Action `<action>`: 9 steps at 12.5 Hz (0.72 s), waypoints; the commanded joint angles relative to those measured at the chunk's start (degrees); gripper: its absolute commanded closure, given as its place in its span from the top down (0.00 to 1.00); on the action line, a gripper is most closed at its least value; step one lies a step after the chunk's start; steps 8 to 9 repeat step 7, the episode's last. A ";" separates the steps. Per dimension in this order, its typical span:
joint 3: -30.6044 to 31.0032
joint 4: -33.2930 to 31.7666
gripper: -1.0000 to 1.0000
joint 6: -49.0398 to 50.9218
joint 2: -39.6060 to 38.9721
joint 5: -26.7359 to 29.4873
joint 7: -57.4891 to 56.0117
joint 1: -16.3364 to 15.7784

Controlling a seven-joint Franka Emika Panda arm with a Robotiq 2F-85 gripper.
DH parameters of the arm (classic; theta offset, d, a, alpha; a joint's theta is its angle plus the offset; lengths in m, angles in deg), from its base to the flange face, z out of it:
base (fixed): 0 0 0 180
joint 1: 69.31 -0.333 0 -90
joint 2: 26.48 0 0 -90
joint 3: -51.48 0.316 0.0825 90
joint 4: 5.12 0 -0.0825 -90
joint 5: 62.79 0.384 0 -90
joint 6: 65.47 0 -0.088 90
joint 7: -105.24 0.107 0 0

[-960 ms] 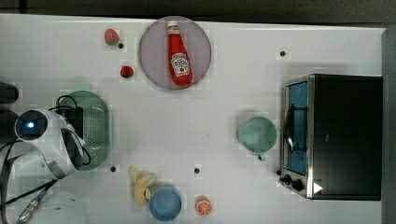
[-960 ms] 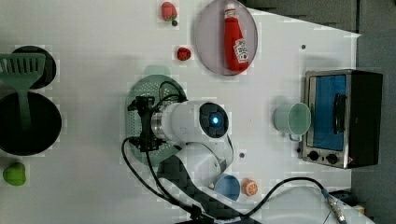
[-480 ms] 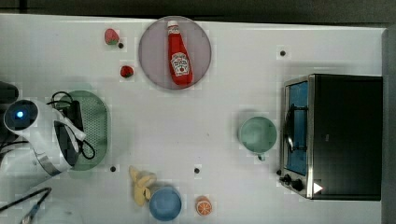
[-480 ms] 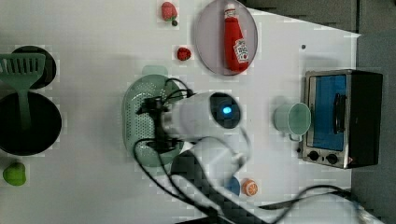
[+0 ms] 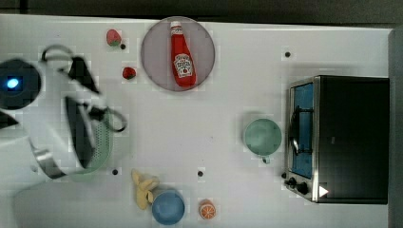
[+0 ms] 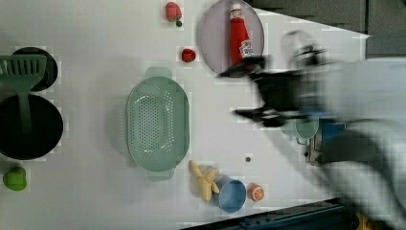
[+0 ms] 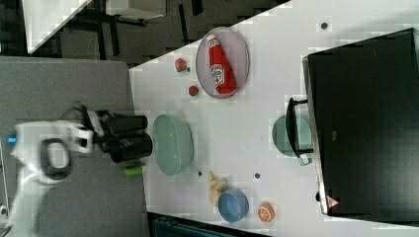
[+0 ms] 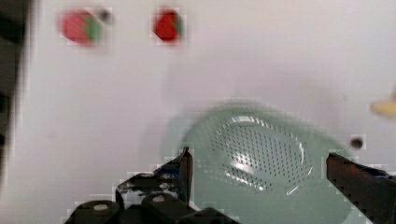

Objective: Drag strainer right to left.

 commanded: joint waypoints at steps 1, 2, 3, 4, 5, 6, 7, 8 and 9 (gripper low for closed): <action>-10.73 0.63 1.00 8.56 8.40 -5.90 -21.77 3.26; -13.78 0.63 1.00 11.64 10.83 -9.32 -27.37 3.49; -16.46 0.64 1.00 14.57 12.97 -12.59 -32.41 3.75; -18.69 0.62 1.00 17.00 14.76 -15.24 -36.65 3.88; -20.64 0.62 1.00 17.79 16.14 -17.12 -38.92 3.93; -22.12 0.58 1.00 17.86 17.29 -17.26 -39.03 3.96; -23.14 0.52 1.00 17.95 18.15 -17.26 -39.03 3.98; -23.14 0.52 1.00 17.95 18.15 -17.26 -39.03 3.98; -23.14 0.52 1.00 17.95 18.15 -17.26 -39.03 3.98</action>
